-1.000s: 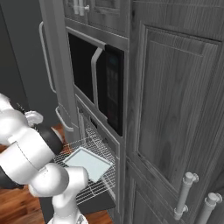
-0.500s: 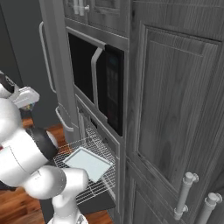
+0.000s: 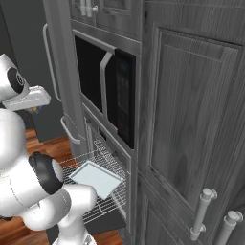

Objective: Take the baked cake out of the oven and place it on the plate for cooling. Then close the oven door.

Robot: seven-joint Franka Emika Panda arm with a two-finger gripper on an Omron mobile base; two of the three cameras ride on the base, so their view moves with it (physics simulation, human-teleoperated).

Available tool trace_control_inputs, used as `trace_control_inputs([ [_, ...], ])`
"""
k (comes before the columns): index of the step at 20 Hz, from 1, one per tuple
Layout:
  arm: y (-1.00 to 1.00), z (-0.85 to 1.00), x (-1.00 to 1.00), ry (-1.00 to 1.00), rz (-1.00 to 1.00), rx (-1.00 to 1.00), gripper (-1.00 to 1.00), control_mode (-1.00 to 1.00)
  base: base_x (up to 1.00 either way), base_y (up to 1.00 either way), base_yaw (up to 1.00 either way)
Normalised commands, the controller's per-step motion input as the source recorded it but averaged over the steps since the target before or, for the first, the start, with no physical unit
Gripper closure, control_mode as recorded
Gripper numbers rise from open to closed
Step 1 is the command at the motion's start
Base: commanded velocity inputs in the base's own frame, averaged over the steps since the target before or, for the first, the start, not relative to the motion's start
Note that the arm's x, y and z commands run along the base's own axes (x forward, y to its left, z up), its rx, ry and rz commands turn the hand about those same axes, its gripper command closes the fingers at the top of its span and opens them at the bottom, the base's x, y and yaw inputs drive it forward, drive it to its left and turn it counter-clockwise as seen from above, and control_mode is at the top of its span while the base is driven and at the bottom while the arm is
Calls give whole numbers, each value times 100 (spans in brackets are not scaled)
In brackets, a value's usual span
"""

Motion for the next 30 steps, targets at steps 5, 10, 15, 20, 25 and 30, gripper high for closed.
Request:
trace_control_inputs([
  [5, -16, 3, -26, -1, 0, 2, 100, -100, 0, 0, 0],
  [10, -27, 0, -11, -1, 0, 4, 100, -100, 0, 0, 0],
  [15, -4, 0, -17, -2, 0, 0, 100, 100, -33, -8, 0],
  [20, 0, 0, 0, 0, 0, 0, 100, 100, -61, -11, 0],
  [25, 0, 0, 0, 0, 0, 0, 100, 100, -7, 0, 0],
  [30, 0, 0, 0, 0, 0, 0, 100, 100, 0, 0, 0],
])
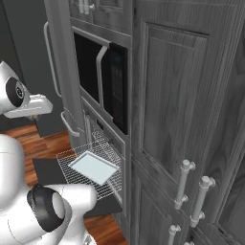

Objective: Take the baked cake out of the oven and place it on the plate for cooling. Then close the oven door.

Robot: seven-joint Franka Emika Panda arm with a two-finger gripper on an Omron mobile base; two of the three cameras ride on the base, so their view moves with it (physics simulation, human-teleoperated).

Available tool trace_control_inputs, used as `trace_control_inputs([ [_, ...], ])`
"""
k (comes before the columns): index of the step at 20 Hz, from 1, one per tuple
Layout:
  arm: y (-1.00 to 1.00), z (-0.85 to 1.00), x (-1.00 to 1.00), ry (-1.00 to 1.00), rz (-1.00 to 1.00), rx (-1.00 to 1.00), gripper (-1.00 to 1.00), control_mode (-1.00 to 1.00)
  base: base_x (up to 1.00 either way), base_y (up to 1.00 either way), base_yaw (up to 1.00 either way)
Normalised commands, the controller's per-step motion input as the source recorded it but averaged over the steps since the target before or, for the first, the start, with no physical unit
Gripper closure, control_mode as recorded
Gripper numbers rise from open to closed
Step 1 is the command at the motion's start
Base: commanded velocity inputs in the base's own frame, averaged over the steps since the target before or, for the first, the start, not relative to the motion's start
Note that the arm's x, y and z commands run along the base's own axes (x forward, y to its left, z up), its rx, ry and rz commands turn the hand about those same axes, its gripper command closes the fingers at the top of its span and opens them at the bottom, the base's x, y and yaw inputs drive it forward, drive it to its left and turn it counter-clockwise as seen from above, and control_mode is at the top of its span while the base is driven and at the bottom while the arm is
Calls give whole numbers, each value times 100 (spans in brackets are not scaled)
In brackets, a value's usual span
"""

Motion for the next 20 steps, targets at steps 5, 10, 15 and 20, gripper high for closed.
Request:
trace_control_inputs([
  [5, 0, 0, 0, 0, 0, 0, 100, 100, 0, 0, 0],
  [10, 0, 0, 0, 0, 0, 0, 100, 100, 0, 0, 0],
  [15, 0, 0, 0, 0, 0, 0, 100, 100, 0, 0, 0],
  [20, 0, 0, 0, 0, 0, 0, 100, 100, 0, 0, 0],
])
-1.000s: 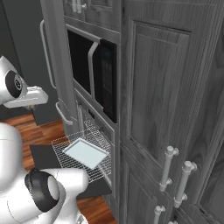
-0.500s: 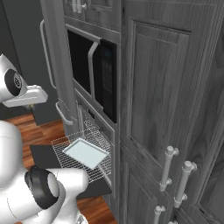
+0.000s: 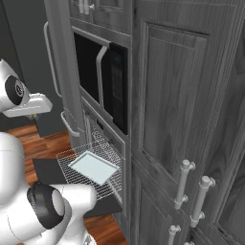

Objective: Take the baked cake out of the oven and place it on the plate for cooling. Then close the oven door.

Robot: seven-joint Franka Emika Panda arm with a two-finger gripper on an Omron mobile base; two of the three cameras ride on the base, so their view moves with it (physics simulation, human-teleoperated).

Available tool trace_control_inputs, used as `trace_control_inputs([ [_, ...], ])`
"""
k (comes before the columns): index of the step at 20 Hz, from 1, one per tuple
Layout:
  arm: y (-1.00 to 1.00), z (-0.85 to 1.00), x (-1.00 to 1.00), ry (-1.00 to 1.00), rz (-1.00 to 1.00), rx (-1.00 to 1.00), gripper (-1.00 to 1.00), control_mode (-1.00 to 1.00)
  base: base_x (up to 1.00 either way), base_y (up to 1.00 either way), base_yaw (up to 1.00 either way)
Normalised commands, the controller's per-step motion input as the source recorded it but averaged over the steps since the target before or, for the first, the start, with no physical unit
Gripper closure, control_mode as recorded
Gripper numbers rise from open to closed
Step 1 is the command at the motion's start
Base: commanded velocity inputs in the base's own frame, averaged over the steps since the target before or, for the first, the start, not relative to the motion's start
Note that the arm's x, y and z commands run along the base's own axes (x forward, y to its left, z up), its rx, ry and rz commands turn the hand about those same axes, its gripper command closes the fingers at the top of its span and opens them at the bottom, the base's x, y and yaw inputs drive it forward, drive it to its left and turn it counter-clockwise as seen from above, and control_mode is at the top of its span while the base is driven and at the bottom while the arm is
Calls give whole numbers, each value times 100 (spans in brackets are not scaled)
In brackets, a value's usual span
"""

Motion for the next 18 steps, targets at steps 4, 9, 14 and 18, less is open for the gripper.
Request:
trace_control_inputs([
  [4, 0, 0, 0, 0, 0, 0, 100, 100, 0, 0, 0],
  [9, 0, 0, 0, 0, 0, 0, 100, 100, 0, 0, 0],
  [14, 0, 0, 0, 0, 0, 0, 100, 100, 0, 0, 0],
  [18, 0, 0, 0, 0, 0, 0, 100, 100, 0, -2, 0],
])
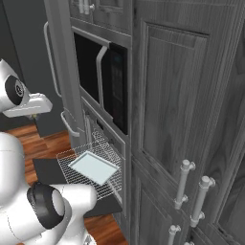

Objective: Take the baked cake out of the oven and place it on the plate for cooling. Then close the oven door.

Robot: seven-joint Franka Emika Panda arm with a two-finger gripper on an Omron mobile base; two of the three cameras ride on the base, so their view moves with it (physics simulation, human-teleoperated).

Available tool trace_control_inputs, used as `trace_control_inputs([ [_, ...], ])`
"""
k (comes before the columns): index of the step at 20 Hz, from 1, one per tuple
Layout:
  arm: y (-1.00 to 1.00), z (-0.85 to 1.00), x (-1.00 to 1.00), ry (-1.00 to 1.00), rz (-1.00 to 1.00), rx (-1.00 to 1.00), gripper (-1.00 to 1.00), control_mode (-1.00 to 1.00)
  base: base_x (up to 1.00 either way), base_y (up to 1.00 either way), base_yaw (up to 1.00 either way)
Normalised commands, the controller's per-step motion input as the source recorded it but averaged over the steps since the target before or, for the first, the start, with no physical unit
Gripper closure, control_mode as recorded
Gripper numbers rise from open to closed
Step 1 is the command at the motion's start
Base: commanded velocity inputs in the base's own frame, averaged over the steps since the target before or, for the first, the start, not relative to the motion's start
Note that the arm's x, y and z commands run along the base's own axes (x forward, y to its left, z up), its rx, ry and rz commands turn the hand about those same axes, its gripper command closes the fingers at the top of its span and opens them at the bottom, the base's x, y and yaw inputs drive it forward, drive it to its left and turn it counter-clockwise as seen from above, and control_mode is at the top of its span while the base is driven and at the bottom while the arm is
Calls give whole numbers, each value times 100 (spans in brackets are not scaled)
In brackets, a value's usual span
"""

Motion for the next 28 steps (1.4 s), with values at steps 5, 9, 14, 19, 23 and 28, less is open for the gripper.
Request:
trace_control_inputs([
  [5, 0, 0, 0, 0, 0, 0, 100, 100, 0, -2, 0],
  [9, 0, 0, 0, 0, 0, 0, 100, 100, -27, -8, 4],
  [14, 0, 0, 0, 0, 0, 0, 100, 100, -86, -6, 37],
  [19, 0, 0, 0, 0, 0, 0, 100, 100, -94, 0, 50],
  [23, 0, 0, 0, 0, 0, 0, 100, 100, -70, 3, 63],
  [28, 0, 0, 0, 0, 0, 0, 100, 100, -14, 25, 65],
])
